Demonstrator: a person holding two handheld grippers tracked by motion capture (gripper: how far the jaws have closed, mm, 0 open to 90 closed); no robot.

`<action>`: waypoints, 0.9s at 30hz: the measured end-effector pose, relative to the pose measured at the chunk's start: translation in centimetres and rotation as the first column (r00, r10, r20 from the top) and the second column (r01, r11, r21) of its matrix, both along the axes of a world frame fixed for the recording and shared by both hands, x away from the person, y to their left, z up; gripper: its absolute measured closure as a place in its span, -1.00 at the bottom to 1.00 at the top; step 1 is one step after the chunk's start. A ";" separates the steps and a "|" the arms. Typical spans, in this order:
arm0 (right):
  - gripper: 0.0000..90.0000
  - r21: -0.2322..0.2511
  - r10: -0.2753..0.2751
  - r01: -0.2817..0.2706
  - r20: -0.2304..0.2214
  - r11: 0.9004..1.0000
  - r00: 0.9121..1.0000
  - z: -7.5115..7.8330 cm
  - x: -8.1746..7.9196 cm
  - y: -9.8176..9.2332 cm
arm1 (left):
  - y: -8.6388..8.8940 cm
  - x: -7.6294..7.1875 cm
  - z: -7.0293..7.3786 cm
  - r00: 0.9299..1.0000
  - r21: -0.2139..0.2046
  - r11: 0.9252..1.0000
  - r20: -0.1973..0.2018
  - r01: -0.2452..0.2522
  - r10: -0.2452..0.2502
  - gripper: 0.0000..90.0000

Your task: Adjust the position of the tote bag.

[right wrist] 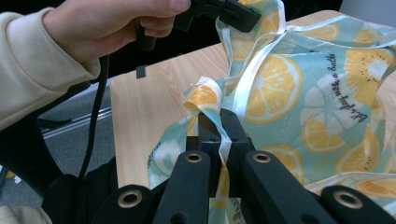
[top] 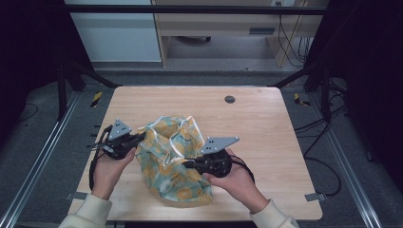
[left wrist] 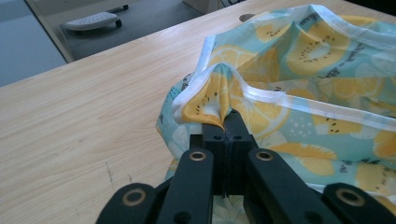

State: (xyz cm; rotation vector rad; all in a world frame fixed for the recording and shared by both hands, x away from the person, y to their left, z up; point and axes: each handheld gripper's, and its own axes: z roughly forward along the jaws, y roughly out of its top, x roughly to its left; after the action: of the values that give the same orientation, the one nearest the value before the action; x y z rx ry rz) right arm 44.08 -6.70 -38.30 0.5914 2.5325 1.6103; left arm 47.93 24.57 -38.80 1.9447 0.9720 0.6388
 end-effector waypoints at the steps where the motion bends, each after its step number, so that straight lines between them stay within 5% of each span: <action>1: 1.00 0.000 0.004 -0.004 0.000 1.000 1.000 0.1 -0.2 0.2 | 0.2 -0.3 0.0 1.000 -0.016 1.000 0.006 -0.002 0.002 1.00; 12: 1.00 -0.003 0.064 -0.064 0.003 0.998 0.998 -0.3 -1.8 1.8 | 2.8 -2.0 -1.0 0.999 -0.083 0.996 -0.002 -0.039 0.038 1.00; 27: 1.00 -0.016 0.101 -0.101 -0.034 0.995 0.994 -2.5 -3.3 2.3 | 3.7 -4.1 -3.8 0.999 -0.033 0.999 -0.036 -0.041 0.040 1.00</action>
State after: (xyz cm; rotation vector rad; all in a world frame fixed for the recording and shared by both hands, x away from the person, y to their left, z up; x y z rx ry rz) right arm 40.76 -4.40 -40.79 0.4999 2.6386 1.6201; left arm 43.86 28.22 -42.63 1.9168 1.0403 0.6087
